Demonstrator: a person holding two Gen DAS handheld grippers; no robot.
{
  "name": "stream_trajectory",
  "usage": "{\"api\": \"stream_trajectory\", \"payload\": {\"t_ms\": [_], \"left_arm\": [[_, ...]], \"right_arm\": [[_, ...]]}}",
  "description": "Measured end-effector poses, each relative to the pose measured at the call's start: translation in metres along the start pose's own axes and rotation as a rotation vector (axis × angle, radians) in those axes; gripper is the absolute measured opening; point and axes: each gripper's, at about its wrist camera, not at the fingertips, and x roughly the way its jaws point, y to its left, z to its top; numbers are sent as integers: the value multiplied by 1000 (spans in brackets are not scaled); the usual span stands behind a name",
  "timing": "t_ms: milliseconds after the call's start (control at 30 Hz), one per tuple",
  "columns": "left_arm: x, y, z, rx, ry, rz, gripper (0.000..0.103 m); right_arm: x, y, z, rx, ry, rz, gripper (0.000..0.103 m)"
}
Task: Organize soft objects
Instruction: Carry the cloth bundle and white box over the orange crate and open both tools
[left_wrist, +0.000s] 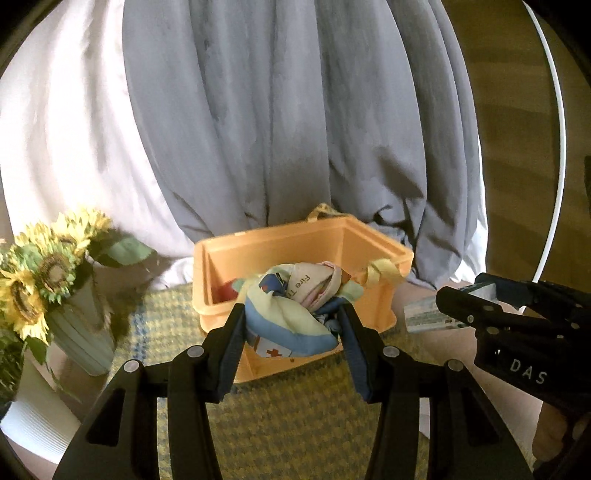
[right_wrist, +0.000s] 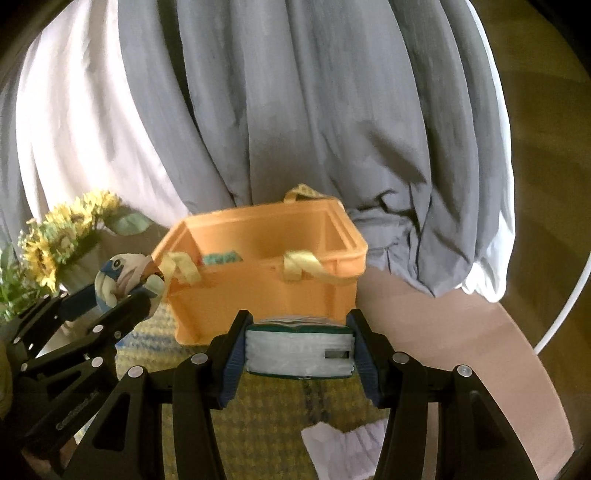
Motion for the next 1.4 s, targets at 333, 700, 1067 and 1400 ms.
{"api": "stream_trajectory", "payload": {"t_ms": [333, 700, 1067, 1400], "left_arm": [[-16, -1, 20, 15, -74, 29, 49], [-22, -1, 38, 36, -138, 53, 49], [-3, 5, 58, 54, -168, 75, 49], [28, 14, 72, 58, -163, 101, 49]], "right_arm": [[-15, -1, 22, -12, -88, 22, 53], [-23, -2, 43, -21, -171, 39, 53], [-6, 1, 69, -37, -218, 63, 53], [29, 3, 89, -42, -216, 85, 53]]}}
